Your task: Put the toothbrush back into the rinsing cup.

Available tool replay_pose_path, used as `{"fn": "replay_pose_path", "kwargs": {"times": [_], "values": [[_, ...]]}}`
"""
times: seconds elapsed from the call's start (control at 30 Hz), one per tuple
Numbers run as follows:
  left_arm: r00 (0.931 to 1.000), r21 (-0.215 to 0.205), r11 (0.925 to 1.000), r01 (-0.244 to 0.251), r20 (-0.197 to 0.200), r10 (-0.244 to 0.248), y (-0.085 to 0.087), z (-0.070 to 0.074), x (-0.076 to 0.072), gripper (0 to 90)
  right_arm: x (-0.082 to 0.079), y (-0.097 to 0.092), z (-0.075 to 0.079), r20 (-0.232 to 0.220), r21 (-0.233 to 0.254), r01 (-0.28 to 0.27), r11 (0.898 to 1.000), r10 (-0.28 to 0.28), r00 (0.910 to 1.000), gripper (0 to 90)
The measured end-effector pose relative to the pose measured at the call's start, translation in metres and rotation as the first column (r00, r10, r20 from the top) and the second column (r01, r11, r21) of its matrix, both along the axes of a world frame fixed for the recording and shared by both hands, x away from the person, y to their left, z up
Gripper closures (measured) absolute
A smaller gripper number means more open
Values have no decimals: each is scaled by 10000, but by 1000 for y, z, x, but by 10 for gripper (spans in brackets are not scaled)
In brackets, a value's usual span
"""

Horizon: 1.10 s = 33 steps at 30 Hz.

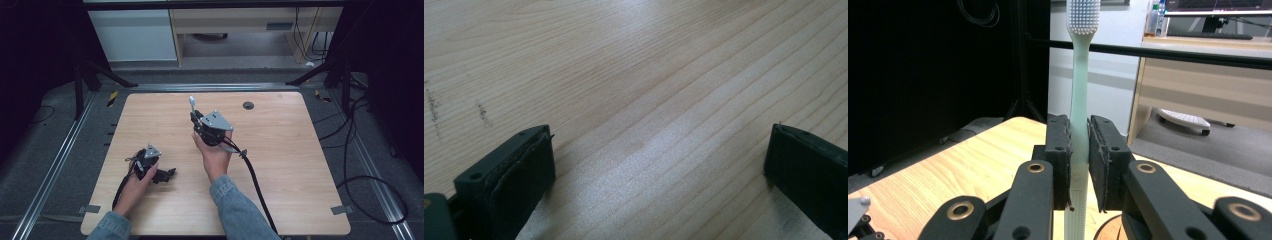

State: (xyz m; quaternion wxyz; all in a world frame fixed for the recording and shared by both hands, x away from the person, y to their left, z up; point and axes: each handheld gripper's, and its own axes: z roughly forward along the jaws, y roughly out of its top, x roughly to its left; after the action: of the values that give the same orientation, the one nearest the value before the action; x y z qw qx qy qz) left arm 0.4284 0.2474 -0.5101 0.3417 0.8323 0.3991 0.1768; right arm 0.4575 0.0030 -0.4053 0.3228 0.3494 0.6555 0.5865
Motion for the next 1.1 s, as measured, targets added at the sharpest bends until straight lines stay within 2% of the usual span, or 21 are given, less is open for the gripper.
{"fn": "replay_pose_path", "kwargs": {"times": [0.7,1.1], "values": [[10000,-4,10000,1,-5,-1,0,0,0,0,4,1,-15,-235,-267,-170,9995,164,9996,793],[10000,0,10000,6,-4,-6,0,0,0,0,5,0,-31,-460,-241,-196,9995,185,9988,793]]}}
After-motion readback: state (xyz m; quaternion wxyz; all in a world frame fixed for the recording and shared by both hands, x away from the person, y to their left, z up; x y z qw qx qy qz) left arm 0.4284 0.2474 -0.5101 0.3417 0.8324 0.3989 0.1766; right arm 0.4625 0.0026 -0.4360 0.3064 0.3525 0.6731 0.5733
